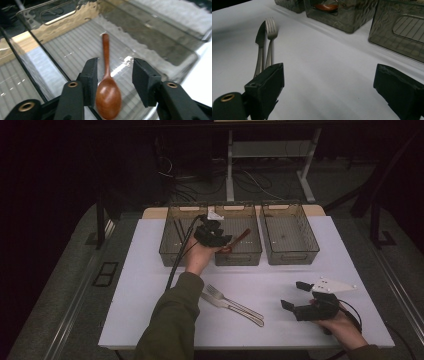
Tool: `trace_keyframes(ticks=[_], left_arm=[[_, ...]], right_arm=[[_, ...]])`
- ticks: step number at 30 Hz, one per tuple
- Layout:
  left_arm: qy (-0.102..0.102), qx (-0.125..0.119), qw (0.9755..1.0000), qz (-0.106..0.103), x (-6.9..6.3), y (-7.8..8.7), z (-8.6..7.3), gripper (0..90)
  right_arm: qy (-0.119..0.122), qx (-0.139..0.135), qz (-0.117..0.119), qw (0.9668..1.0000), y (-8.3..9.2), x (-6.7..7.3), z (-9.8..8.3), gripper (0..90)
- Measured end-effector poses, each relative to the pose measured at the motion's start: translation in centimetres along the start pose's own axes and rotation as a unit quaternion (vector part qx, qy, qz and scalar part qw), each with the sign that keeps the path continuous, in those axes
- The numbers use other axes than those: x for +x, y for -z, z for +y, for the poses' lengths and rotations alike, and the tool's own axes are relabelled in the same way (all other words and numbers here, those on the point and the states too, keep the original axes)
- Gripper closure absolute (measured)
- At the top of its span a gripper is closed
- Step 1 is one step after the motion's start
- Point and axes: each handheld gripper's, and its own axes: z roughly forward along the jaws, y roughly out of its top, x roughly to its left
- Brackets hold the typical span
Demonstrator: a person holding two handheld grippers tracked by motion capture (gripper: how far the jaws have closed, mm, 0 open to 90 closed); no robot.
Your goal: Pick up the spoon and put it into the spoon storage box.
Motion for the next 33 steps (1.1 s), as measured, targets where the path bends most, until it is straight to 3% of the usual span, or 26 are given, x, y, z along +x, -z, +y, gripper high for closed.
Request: trace_keyframes(ticks=[7,14,19,21,26,33], left_arm=[[0.007,-0.03,0.9988,-0.036,0.1,2.1,-1.5,43.9],[0.005,-0.062,0.9963,-0.059,-1.0,5.1,-3.4,38.0],[-0.008,-0.078,0.9945,-0.07,-2.1,6.9,-5.2,36.6],[-0.018,-0.067,0.9952,-0.068,-2.3,7.5,-5.7,34.3],[-0.017,-0.083,0.9931,-0.081,-2.7,8.7,-7.3,33.5],[-0.023,-0.086,0.9932,-0.075,-2.6,10.0,-9.5,32.9]], right_arm=[[0.0,0.002,-0.002,1.0,-0.1,-0.2,0.0,9.1],[0.002,0.001,-0.003,1.0,-0.1,-0.2,-0.1,9.1],[-0.002,-0.002,0.002,1.0,0.0,-0.1,-0.1,9.1],[-0.001,-0.001,0.001,1.0,0.0,0.0,-0.1,9.1],[0.003,0.002,0.002,1.0,0.0,0.1,-0.1,9.1],[0.003,0.007,0.001,1.0,-0.1,0.0,-0.1,9.1]])
